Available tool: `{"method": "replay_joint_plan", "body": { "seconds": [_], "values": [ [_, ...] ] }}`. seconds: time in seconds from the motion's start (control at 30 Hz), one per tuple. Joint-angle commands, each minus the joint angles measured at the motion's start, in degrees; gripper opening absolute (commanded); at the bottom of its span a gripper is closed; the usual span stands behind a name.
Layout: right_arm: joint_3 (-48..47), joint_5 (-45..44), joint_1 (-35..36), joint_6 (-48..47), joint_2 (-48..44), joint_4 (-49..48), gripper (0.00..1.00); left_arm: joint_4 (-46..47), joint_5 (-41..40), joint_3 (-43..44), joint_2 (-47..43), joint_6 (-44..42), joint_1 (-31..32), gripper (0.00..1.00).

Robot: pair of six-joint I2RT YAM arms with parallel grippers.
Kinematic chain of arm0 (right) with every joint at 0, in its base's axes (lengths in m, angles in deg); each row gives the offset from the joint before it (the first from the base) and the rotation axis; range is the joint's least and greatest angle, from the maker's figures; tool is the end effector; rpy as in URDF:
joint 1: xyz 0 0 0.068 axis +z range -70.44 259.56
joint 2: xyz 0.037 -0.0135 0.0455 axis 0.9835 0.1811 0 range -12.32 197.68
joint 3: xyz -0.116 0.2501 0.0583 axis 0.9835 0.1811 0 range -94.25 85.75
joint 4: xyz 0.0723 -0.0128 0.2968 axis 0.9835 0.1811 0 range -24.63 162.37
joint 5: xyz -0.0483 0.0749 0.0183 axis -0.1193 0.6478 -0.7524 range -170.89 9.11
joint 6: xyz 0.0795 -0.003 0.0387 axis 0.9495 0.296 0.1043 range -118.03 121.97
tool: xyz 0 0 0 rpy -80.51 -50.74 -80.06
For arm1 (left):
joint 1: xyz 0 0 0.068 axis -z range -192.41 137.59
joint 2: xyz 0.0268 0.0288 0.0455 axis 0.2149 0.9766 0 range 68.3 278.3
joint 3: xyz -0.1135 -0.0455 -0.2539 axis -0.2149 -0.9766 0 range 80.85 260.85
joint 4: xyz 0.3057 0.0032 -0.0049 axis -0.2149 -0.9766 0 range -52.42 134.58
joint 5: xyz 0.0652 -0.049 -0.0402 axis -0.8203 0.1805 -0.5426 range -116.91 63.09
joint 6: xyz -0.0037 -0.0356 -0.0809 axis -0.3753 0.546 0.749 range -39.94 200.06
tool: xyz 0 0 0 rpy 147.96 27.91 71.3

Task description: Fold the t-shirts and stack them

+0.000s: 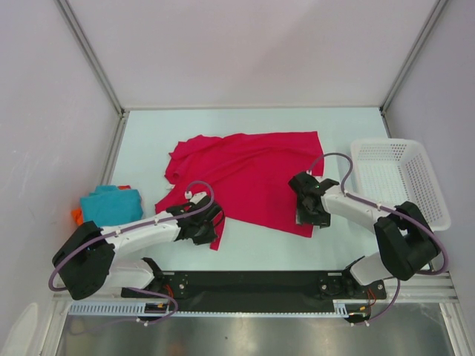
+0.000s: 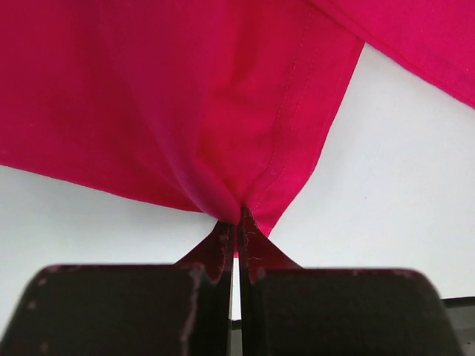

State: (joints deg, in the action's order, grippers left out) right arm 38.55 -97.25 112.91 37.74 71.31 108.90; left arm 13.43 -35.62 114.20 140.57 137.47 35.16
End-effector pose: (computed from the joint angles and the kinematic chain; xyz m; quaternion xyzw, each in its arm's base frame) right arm 0.2512 0.1388 0.1129 0.0334 0.9855 -0.0676 0.1517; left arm 0.1797 -0.1788 0.0944 -0.0973 0.9773 -0.0913 0.1643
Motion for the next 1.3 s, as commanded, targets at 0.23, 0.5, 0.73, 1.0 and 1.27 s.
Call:
{"method": "replay_joint_plan", "body": {
  "seconds": [0.23,0.5,0.73,1.0,1.27],
  "values": [
    [1.7,1.7,5.0,6.4,0.0,-2.3,0.63,-3.8,-1.9,2.0,-2.4,-2.3,-0.2,0.0],
    [1.6,1.1,7.2,8.1,3.8,-3.6,0.63,-5.4,-2.0,1.5,-6.7,-5.0,-4.4,0.0],
    [0.5,0.5,7.3,7.2,4.4,-3.2,0.42,-5.6,-1.7,1.7,-8.1,-6.3,-6.4,0.0],
    [-1.0,0.3,7.4,6.9,2.1,-1.9,0.0,-6.9,-1.6,3.4,-9.5,-7.9,-8.3,0.0],
    [-6.8,-6.9,6.8,6.2,-5.1,6.9,0.0,-11.5,-0.2,12.3,-11.9,-12.8,-12.8,0.0]
  ]
}}
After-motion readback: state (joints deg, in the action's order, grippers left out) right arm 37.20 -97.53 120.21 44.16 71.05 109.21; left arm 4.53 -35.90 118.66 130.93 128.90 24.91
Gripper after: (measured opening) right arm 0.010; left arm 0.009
